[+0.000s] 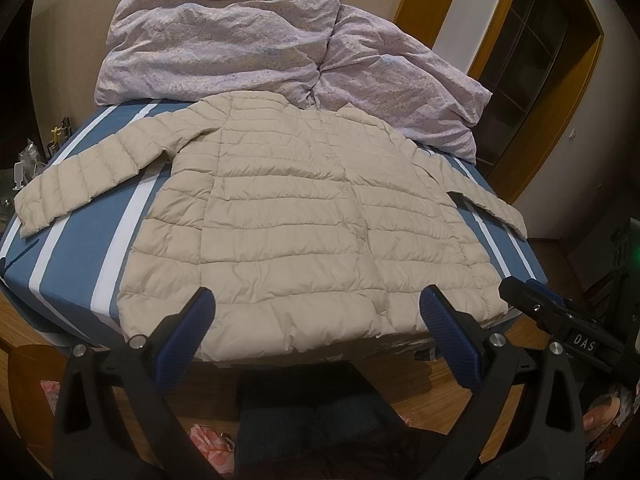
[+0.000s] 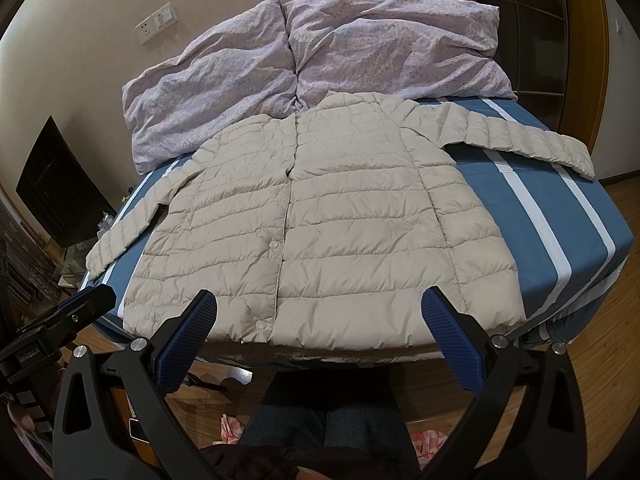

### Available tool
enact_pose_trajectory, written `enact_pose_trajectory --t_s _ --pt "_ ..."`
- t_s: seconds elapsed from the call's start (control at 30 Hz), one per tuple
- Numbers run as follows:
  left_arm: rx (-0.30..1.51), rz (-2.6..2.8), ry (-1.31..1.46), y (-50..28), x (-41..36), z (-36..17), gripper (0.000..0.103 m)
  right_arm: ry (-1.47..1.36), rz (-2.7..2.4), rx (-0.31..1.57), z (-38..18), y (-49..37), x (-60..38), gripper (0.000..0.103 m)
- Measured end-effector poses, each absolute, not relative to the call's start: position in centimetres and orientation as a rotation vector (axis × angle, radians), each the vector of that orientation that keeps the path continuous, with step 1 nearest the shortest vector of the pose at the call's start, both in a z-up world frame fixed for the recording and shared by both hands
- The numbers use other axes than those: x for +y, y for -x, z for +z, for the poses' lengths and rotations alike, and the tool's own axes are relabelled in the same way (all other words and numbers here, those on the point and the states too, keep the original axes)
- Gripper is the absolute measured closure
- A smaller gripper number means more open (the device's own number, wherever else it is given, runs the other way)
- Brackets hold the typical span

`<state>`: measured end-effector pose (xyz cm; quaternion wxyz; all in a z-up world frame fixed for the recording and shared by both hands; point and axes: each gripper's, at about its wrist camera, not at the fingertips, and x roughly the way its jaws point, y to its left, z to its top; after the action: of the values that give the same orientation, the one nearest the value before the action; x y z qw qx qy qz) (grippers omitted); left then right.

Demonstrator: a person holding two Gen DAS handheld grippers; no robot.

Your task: Fold large clothes

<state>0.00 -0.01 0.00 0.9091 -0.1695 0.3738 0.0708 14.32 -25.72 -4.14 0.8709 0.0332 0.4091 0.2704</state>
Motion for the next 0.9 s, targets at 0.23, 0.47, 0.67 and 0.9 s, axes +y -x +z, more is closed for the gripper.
enact_pose_trajectory --t_s 0.23,0.47,0.67,0.9 --pt "0.772 0.148 0.349 -0.01 -0.02 0.0 0.002 -0.069 0.567 0.856 -4.08 -14.36 -25.8 0.001" --pt "0.772 0.148 0.349 -0.01 -0.02 0.0 0.002 -0.07 0.566 0.856 -4.06 -14.37 -25.85 0.001" --pt "0.772 0.148 0.348 -0.01 -0.02 0.0 0.002 -0.07 0.567 0.856 -4.07 -14.37 -25.86 0.001" --pt "0.773 0.148 0.348 -0.01 -0.02 0.0 0.002 -0.07 0.567 0.857 -4.15 -14.43 -25.91 0.001"
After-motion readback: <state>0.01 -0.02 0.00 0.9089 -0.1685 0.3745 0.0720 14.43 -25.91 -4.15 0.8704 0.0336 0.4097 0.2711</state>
